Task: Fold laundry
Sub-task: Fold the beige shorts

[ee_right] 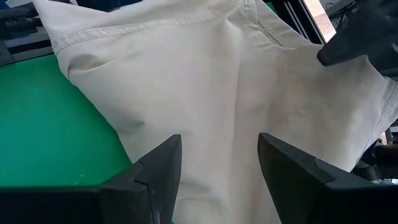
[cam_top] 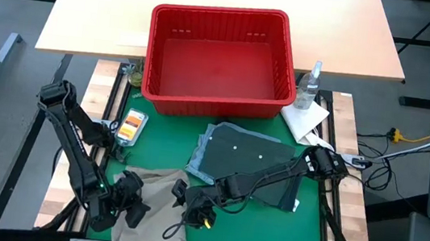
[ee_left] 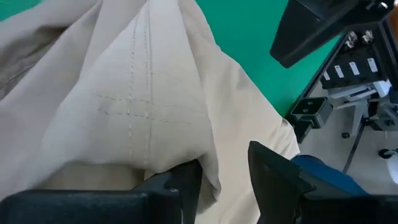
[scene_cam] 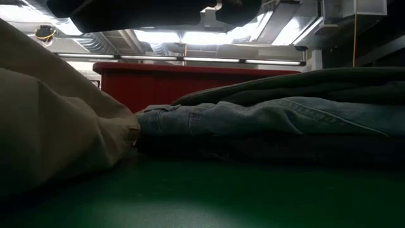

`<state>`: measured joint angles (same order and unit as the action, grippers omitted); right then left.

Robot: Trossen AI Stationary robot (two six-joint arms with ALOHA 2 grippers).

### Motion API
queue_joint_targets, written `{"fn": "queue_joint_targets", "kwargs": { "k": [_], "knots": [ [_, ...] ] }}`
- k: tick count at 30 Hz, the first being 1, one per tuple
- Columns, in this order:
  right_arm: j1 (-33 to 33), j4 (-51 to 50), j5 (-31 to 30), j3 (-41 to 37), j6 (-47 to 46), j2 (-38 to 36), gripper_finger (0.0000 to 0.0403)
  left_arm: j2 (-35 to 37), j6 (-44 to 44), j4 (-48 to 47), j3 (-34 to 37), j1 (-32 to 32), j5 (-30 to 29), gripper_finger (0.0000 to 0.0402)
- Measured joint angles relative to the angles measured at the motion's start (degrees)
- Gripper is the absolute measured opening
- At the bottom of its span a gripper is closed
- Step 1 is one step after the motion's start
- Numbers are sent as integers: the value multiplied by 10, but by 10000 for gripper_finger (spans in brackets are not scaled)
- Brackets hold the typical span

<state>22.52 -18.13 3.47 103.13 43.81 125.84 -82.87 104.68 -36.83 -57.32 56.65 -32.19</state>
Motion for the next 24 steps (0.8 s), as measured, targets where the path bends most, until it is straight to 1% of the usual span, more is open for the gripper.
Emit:
{"fn": "queue_joint_targets", "kwargs": {
  "k": [3,6,7,9,11,14,20,24],
  "knots": [
    [0,0,0,0,0,0,211,0,1,-2,0,-4,0,100],
    [0,0,0,0,0,0,211,0,1,-2,0,-9,4,48],
    [0,1,0,0,0,0,211,0,1,-4,0,-9,12,27],
    [0,4,0,0,0,0,211,0,12,-21,0,-9,39,9],
    [0,8,0,0,-13,0,211,0,36,-48,0,-7,63,6],
    [0,21,-3,0,-38,0,211,0,68,-105,0,-4,73,3],
    [0,37,-75,0,-58,5,211,0,131,-224,0,-5,114,2],
    [0,63,-70,0,-81,24,211,0,152,-258,0,-5,128,2]
  ]
}}
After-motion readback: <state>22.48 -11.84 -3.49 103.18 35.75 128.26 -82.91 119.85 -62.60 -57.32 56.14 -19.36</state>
